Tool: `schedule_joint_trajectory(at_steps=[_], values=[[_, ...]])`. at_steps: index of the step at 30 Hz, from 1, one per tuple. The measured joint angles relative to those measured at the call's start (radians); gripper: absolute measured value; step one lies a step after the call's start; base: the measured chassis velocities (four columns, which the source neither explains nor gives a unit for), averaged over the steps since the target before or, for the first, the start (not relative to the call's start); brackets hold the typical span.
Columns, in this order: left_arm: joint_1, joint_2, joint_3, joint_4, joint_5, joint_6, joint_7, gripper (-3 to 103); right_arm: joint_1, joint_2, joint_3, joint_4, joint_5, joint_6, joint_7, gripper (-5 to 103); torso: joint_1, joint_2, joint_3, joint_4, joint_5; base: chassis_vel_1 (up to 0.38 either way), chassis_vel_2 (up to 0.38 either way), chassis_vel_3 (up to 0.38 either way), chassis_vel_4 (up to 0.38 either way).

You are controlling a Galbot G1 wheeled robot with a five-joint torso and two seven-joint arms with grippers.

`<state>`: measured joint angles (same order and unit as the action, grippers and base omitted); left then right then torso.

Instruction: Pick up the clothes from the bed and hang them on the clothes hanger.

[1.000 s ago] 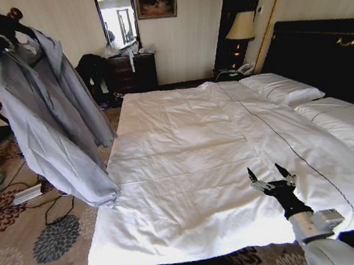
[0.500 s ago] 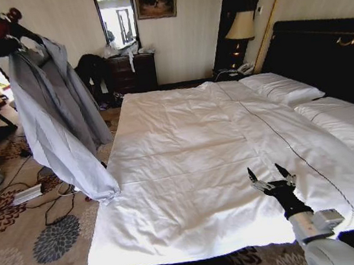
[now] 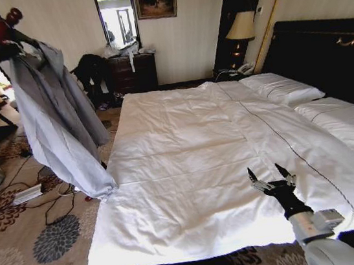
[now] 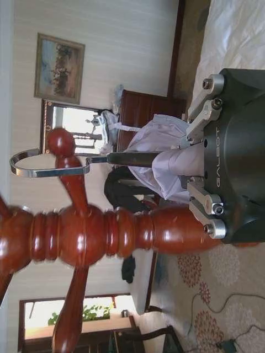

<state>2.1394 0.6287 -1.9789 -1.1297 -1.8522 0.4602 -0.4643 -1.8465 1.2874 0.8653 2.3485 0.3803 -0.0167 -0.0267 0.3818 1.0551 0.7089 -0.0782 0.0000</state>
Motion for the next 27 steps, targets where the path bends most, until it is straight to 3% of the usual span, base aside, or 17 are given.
schedule_joint_trajectory(at_steps=[8,17,23,27], values=[[0.049,0.047,-0.052,0.037,0.007,0.005,-0.017,19,0.000,0.000,0.000,0.000,0.000,0.000,0.000,100,0.000,0.000,0.000,0.0004,0.0000,0.000,0.000,0.000,0.000],[0.041,0.012,-0.050,0.025,0.002,0.007,-0.017,19,0.000,0.000,0.000,0.000,0.000,0.000,0.000,100,0.000,0.000,0.000,0.0011,-0.0001,0.000,0.000,0.000,0.000],[0.051,0.004,-0.055,0.012,0.003,0.008,-0.016,19,0.000,0.000,0.000,0.000,0.000,0.000,0.000,100,0.000,0.000,0.000,-0.0003,0.0000,0.000,0.000,0.000,0.000],[0.054,0.006,-0.055,0.017,0.003,0.009,-0.017,19,0.000,0.000,0.000,0.000,0.000,0.000,0.000,100,0.000,0.000,0.000,0.0005,-0.0001,0.000,0.000,0.000,0.000]])
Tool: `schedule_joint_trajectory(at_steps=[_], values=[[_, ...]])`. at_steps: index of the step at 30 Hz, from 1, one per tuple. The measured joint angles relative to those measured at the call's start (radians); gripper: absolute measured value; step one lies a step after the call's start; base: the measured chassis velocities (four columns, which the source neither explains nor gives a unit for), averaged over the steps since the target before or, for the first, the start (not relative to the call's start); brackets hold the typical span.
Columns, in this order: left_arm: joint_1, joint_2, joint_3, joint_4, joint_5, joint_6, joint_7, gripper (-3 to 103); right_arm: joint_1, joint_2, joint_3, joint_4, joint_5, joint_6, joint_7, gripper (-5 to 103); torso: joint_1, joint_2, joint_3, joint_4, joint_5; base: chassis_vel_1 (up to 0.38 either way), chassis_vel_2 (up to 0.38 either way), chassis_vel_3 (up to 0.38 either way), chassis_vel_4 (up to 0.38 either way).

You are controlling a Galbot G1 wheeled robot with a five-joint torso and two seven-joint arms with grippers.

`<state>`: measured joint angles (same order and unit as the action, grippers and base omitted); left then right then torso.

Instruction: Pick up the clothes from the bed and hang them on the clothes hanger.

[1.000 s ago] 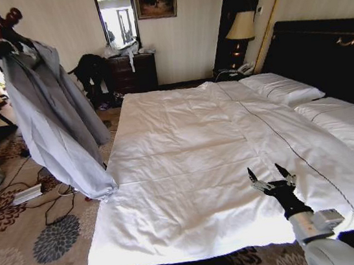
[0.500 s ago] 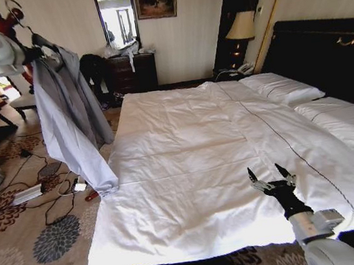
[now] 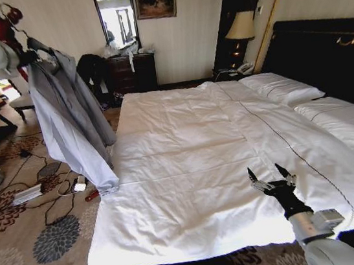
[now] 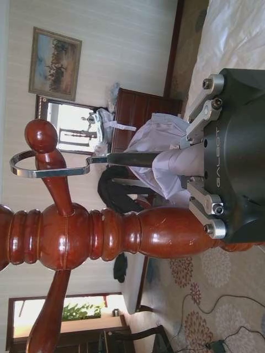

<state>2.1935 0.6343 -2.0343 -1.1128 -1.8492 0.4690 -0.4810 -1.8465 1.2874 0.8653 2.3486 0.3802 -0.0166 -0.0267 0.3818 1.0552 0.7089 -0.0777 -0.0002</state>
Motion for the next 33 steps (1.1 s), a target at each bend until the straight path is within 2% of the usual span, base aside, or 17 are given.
schedule_joint_trajectory(at_steps=[17,30,33], values=[[0.010,-0.008,0.002,-0.013,0.000,0.010,0.015,19,0.000,0.000,0.000,0.000,0.000,0.000,0.000,100,0.000,0.000,0.000,-0.0001,0.0000,0.000,0.000,0.000,0.000],[0.017,-0.012,0.000,-0.031,0.001,0.013,0.000,18,0.000,0.000,0.000,0.000,0.000,0.000,0.000,100,0.000,0.000,0.000,-0.0003,0.0003,0.000,0.000,0.000,0.000],[0.016,-0.015,0.000,-0.035,0.001,0.017,-0.001,28,0.000,0.000,0.000,0.000,0.000,0.000,0.000,100,0.000,0.000,0.000,-0.0002,0.0002,0.000,0.000,0.000,0.000]])
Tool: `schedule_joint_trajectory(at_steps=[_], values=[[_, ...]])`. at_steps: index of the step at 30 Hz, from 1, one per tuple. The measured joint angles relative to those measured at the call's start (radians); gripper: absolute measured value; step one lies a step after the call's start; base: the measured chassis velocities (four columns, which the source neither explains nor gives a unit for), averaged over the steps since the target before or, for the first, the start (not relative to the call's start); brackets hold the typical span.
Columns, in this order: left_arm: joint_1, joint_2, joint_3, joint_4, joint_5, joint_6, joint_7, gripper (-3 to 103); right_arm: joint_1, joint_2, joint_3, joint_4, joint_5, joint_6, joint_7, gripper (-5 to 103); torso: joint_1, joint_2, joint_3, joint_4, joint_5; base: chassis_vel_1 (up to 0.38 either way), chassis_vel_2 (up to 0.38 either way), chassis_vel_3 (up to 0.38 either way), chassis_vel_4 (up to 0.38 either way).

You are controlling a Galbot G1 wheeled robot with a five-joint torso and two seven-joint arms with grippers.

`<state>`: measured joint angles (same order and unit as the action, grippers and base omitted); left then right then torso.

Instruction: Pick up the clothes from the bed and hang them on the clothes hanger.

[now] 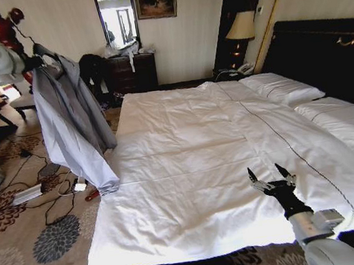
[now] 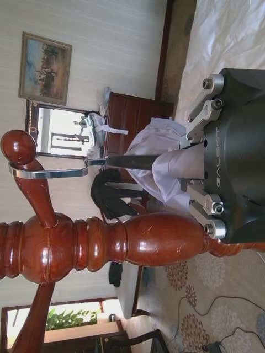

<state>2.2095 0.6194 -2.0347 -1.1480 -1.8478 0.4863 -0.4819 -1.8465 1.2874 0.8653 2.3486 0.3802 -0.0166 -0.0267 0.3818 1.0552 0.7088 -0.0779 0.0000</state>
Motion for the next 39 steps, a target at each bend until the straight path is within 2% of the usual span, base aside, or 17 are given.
schedule_joint_trajectory(at_steps=[1,2,4,5,9,11,14,17,19,36,39], values=[[-0.002,-0.001,0.000,-0.002,0.000,0.002,0.000,34,0.000,0.000,0.000,0.000,0.000,0.000,0.000,100,0.000,0.000,0.000,0.0000,0.0000,0.000,0.000,0.000,0.000],[-0.002,-0.001,0.000,-0.002,0.000,0.002,0.000,34,0.000,0.000,0.000,0.000,0.000,0.000,0.000,100,0.000,0.000,0.000,0.0000,0.0000,0.000,0.000,0.000,0.000],[-0.007,-0.006,0.000,-0.009,-0.002,0.003,0.000,44,0.000,0.000,0.000,0.000,0.000,0.000,0.000,100,0.000,0.000,0.000,0.0000,0.0001,0.000,0.000,0.000,0.000],[-0.007,-0.006,0.000,-0.009,-0.002,0.003,0.000,44,0.000,0.000,0.000,0.000,0.000,0.000,0.000,100,0.000,0.000,0.000,0.0000,0.0001,0.000,0.000,0.000,0.000],[-0.010,-0.024,0.001,-0.038,-0.008,0.010,-0.009,66,0.000,0.000,0.000,0.000,0.000,0.000,0.000,100,0.000,0.000,0.000,0.0001,-0.0001,0.000,0.000,0.000,0.000],[-0.010,-0.028,0.001,-0.045,-0.008,0.010,-0.010,66,0.000,0.000,0.000,0.000,0.000,0.000,0.000,100,0.000,0.000,0.000,0.0001,-0.0001,0.000,0.000,0.000,0.000],[-0.022,-0.044,0.017,-0.062,0.003,0.006,-0.012,84,0.000,0.000,0.000,0.000,0.000,0.000,0.000,100,0.000,0.000,0.000,-0.0001,0.0000,0.000,0.000,0.000,0.000],[-0.032,-0.057,0.023,-0.073,0.004,0.006,-0.012,89,0.000,0.000,0.000,0.000,0.000,0.000,0.000,100,0.000,0.000,0.000,0.0002,-0.0002,0.000,0.000,0.000,0.000],[-0.043,-0.066,0.029,-0.079,0.000,0.001,-0.011,97,0.000,0.000,0.000,0.000,0.000,0.000,0.000,100,0.000,0.000,0.000,0.0002,-0.0002,0.000,0.000,0.000,0.000],[-0.124,-0.130,0.101,-0.160,0.010,-0.005,-0.001,100,0.000,0.000,0.000,0.000,0.000,0.000,0.000,100,0.000,0.000,0.000,-0.0001,-0.0002,0.000,0.000,0.000,0.000],[-0.179,-0.152,0.158,-0.183,0.008,-0.005,0.000,100,0.000,0.000,0.000,0.000,0.000,0.000,0.000,100,0.000,0.000,0.000,0.0001,0.0003,0.000,0.000,0.000,0.000]])
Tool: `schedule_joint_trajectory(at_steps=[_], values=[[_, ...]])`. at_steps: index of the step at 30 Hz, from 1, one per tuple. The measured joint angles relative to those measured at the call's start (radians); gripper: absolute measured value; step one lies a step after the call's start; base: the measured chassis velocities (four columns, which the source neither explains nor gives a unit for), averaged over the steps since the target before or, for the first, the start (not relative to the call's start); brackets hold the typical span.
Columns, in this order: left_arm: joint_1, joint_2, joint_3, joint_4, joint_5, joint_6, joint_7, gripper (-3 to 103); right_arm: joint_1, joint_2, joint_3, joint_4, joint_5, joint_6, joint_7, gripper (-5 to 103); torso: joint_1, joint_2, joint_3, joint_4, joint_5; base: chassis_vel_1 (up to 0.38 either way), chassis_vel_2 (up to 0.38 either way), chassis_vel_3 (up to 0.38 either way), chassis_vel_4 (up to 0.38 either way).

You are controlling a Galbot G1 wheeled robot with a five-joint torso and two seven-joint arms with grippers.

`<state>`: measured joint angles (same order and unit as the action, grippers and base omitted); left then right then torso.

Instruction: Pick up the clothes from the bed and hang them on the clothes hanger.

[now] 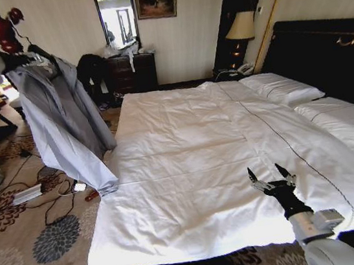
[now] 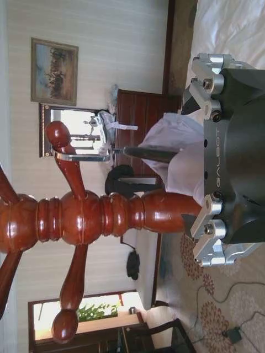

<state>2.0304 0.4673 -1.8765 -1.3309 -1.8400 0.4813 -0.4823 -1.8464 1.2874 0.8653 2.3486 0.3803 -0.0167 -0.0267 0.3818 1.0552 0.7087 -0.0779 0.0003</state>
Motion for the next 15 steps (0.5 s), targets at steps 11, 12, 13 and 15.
schedule_joint_trajectory(at_steps=[11,12,13,15], values=[[-0.106,-0.087,0.098,-0.100,-0.019,-0.004,-0.001,100,0.000,0.000,0.000,0.000,0.000,0.000,0.000,100,0.000,0.000,0.000,0.0000,-0.0003,0.000,0.000,0.000,0.000],[-0.112,-0.098,0.104,-0.109,-0.011,-0.011,0.000,100,0.000,0.000,0.000,0.000,0.000,0.000,0.000,100,0.000,0.000,0.000,0.0001,-0.0004,0.000,0.000,0.000,0.000],[-0.119,-0.115,0.110,-0.122,0.002,-0.022,0.006,100,0.000,0.000,0.000,0.000,0.000,0.000,0.000,100,0.000,0.000,0.000,0.0002,-0.0006,0.000,0.000,0.000,0.000],[-0.135,-0.142,0.119,-0.147,0.013,-0.037,0.013,100,0.000,0.000,0.000,0.000,0.000,0.000,0.000,100,0.000,0.000,0.000,0.0001,-0.0004,0.000,0.000,0.000,0.000]])
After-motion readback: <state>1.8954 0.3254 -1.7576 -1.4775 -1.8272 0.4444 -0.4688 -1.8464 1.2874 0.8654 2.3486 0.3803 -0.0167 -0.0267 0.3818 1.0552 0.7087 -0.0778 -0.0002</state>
